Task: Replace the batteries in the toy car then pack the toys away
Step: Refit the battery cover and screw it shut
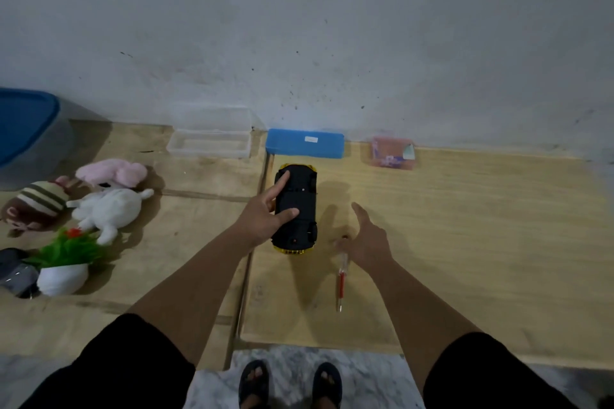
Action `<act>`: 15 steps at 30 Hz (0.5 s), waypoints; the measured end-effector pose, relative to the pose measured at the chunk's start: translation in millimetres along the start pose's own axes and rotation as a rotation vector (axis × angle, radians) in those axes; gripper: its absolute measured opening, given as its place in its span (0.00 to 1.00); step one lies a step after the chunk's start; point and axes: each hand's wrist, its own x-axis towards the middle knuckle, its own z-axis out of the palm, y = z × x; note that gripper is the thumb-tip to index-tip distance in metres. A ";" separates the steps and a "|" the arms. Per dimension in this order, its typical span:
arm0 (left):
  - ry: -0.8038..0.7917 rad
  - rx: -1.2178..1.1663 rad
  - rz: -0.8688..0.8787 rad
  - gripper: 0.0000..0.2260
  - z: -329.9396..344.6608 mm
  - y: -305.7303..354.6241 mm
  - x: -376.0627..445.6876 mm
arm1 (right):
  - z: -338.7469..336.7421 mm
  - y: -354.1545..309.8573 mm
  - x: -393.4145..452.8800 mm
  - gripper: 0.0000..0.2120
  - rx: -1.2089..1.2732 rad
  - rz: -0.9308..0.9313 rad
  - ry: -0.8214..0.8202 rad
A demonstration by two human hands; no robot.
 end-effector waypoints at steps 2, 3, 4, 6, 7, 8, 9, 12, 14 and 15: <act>0.006 0.005 -0.007 0.33 2.6 -4.0 -1.1 | 11.7 4.0 2.0 0.43 -0.038 0.012 -0.006; 0.011 0.006 -0.009 0.33 3.1 -5.2 -1.6 | 15.9 5.1 2.8 0.41 -0.069 0.001 0.001; 0.015 0.008 -0.010 0.33 3.3 -5.8 -2.1 | 17.7 4.9 2.7 0.39 -0.098 -0.016 0.010; 0.016 0.007 -0.014 0.33 3.3 -6.5 -3.8 | 12.9 -0.4 2.0 0.36 -0.104 -0.054 0.034; 0.015 0.000 -0.020 0.33 2.8 -7.0 -5.0 | 7.2 -5.7 3.1 0.36 -0.084 -0.066 0.058; 0.013 -0.007 -0.025 0.33 2.0 -7.1 -6.4 | -0.7 -12.4 6.3 0.35 -0.040 -0.072 0.092; 0.008 -0.009 -0.029 0.33 0.8 -7.0 -7.8 | -10.7 -20.9 10.3 0.34 0.018 -0.076 0.132; -0.007 0.009 -0.022 0.33 -3.3 -3.7 -11.7 | -45.0 -52.0 24.1 0.30 0.180 -0.120 0.265; -0.016 0.014 -0.019 0.33 -5.8 0.3 -13.4 | -63.6 -75.5 24.2 0.26 0.348 -0.145 0.320; -0.018 0.010 -0.021 0.33 -7.1 2.3 -13.9 | -69.5 -85.6 22.4 0.24 0.414 -0.157 0.348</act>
